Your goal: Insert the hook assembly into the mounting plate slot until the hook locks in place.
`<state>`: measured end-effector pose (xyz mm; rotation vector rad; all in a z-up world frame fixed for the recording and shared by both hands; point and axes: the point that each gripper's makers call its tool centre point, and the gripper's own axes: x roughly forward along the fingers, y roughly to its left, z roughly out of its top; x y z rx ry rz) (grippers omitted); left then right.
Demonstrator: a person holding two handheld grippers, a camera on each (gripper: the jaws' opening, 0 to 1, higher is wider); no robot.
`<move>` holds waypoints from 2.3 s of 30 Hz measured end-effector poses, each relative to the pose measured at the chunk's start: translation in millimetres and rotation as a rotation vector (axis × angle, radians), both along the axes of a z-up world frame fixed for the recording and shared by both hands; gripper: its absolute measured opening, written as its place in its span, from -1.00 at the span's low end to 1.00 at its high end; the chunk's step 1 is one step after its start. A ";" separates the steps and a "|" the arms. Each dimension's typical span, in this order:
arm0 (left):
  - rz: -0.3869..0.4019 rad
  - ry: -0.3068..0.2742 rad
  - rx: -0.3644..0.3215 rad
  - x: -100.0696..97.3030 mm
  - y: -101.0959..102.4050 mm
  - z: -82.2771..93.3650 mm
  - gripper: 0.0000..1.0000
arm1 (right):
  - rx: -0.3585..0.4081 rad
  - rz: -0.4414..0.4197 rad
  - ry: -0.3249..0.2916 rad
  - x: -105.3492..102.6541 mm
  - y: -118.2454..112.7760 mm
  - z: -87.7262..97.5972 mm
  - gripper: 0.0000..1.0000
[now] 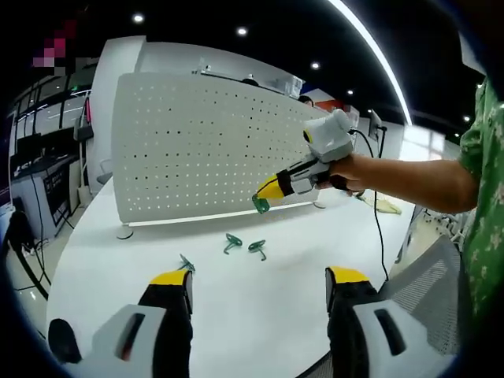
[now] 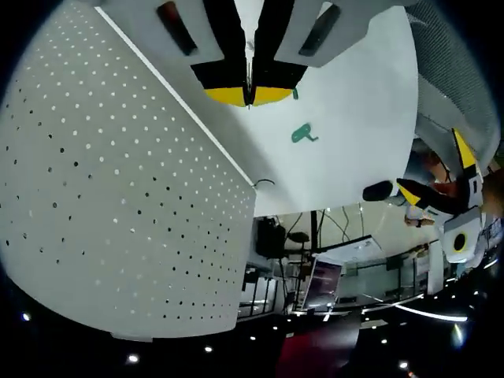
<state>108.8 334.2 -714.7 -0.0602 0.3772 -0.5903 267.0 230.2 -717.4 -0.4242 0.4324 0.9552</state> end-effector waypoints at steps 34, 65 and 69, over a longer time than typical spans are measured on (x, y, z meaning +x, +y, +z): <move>-0.008 -0.120 -0.044 28.0 -14.2 46.9 0.27 | 0.228 -0.034 -0.050 -33.0 28.9 74.4 -1.00; 0.052 -0.333 -0.077 61.2 -22.2 121.8 -0.08 | 0.434 -0.044 -0.059 -46.5 45.4 135.5 -1.00; 0.056 -0.344 -0.089 64.1 -22.9 126.9 -0.11 | 0.459 -0.041 -0.049 -48.4 47.7 139.6 -1.00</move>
